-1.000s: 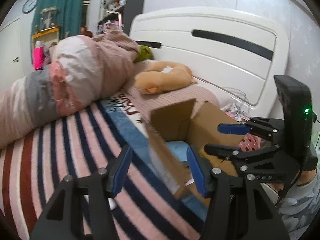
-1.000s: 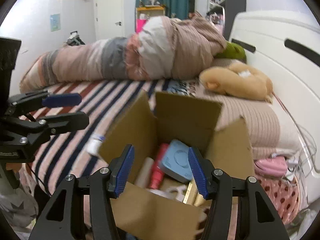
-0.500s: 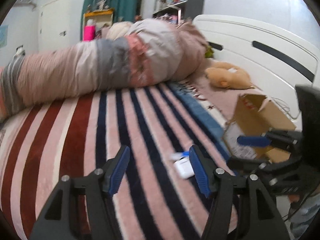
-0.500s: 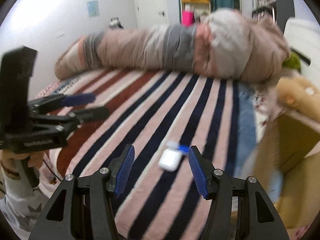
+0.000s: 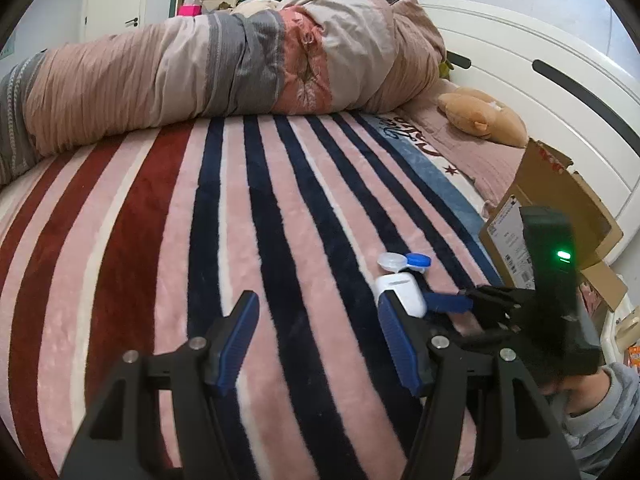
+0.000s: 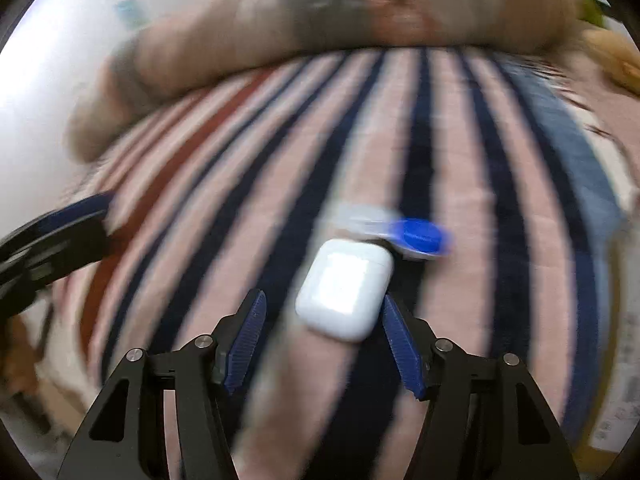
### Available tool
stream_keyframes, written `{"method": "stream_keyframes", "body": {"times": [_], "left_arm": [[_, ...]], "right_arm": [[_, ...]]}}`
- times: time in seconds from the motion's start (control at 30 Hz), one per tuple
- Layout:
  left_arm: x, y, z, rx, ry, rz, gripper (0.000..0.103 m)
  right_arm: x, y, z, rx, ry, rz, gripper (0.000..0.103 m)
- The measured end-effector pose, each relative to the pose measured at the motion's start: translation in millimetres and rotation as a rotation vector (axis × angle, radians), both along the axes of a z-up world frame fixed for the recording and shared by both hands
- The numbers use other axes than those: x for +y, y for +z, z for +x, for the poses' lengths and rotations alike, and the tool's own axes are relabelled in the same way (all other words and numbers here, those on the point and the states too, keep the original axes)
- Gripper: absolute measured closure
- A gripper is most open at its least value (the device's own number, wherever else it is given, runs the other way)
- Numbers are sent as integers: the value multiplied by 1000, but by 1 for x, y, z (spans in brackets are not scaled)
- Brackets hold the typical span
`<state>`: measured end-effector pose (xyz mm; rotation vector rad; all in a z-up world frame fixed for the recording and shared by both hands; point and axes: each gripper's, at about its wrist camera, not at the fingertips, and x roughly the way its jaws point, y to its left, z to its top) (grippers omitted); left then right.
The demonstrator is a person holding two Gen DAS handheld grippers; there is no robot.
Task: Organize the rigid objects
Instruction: 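Grasp the white earbuds case with the left tool while the right tool grasps the lens case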
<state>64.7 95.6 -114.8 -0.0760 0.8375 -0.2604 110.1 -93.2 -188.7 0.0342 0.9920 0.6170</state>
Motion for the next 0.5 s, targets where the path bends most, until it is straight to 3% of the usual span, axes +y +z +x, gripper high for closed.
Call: {"method": "stream_keyframes", "body": {"times": [0.07,0.23,0.3,0.4,0.5], "left_arm": [[2,-2,2,8,11,-1,45],[-2,-13,6,34,-5,-2,45],[-13,-23,11,56,-36,4,45],[-31,-40,19,90,-104,-18,45],[-47,-57,25,115,-165,-15,45]], "right_arm": [[0,2,-2,25,65,56,49],[-27,26,-5,-154,-59,-109,47],[-32,26,4,-178,-81,-156,47],[-41,13,30,-162,-117,-193,47],[-42,-1,50,-101,-89,-95,47]]}}
